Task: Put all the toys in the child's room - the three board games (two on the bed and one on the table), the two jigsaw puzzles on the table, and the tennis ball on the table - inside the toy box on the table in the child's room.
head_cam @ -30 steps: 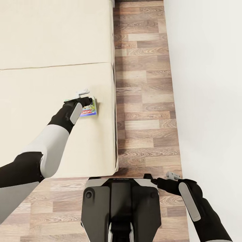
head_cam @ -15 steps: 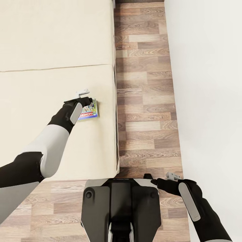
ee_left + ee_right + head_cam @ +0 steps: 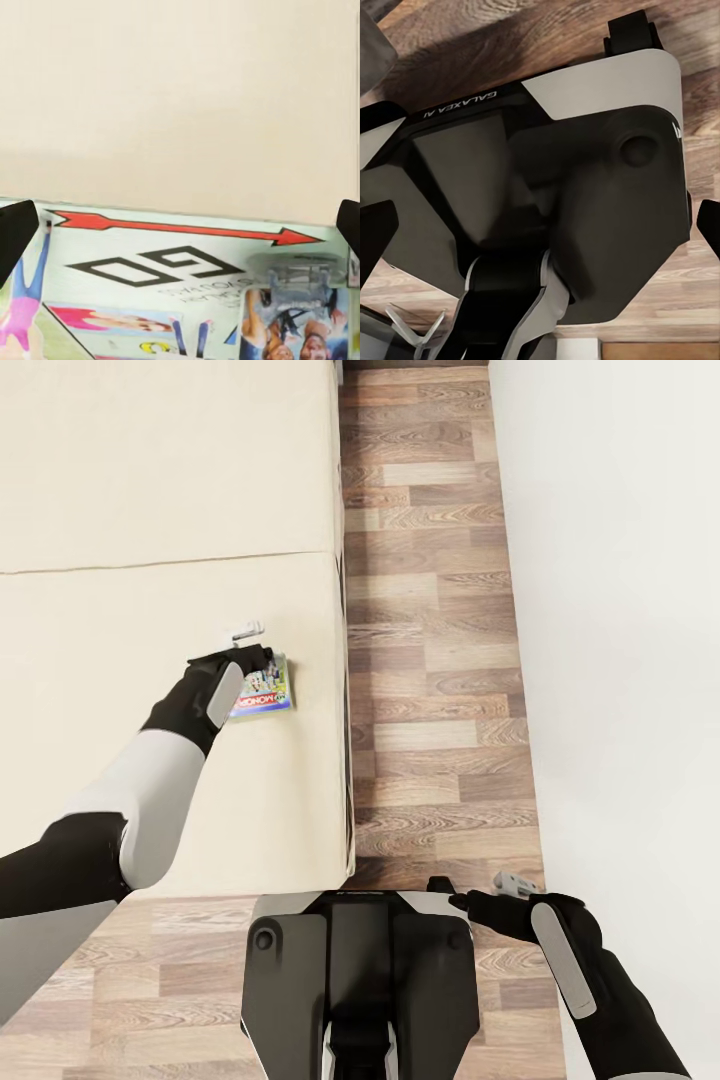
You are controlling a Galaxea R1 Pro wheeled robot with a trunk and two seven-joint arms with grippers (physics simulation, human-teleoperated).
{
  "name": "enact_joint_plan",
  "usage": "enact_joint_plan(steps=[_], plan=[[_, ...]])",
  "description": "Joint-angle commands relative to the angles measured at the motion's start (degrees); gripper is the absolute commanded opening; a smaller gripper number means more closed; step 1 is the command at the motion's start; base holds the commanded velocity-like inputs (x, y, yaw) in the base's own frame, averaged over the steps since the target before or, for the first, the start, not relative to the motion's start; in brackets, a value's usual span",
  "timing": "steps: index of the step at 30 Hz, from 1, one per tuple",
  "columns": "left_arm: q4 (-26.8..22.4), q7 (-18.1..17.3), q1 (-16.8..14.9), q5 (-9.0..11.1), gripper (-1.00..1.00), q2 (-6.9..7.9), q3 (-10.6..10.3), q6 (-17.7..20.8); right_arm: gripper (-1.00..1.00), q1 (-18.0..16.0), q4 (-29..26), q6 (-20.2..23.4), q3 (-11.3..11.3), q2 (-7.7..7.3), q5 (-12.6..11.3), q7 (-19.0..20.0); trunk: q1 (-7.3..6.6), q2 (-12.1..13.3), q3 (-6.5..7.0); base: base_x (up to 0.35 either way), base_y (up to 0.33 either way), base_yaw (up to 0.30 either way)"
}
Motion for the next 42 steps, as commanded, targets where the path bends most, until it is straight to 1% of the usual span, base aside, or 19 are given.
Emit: enact_joint_plan(steps=[1,7,12,31,42], plan=[[-0.87,0.34,-0.01,0.59,1.00,-0.02,0.10,0.30,1.00,-0.01,-0.06,0.21,0.01,-0.01,-0.62,-0.57,0.04,-0.09,-0.06,0.000,0.000,0.000],[-3.02,0.45,-0.01,0.60,1.00,0.00,0.19,0.61,1.00,-0.04,-0.05,0.22,0.01,-0.01,-0.59,-0.57,0.04,-0.09,-0.06,0.000,0.000,0.000],[-3.51,0.52,0.01,0.61,1.00,0.16,0.25,0.71,1.00,-0.05,0.00,0.22,0.01,-0.01,-0.58,-0.57,0.04,-0.09,-0.06,0.000,0.000,0.000],[-3.24,0.54,0.00,0.69,1.00,0.36,0.27,0.56,1.00,-0.12,0.13,0.47,0.01,0.00,-0.58,-0.57,0.04,-0.09,-0.06,0.000,0.000,0.000],[-3.22,0.55,-0.01,0.59,1.00,0.31,0.25,0.40,1.00,-0.43,2.32,0.33,0.01,0.06,-0.58,-0.57,0.04,-0.09,-0.06,0.000,0.000,0.000]])
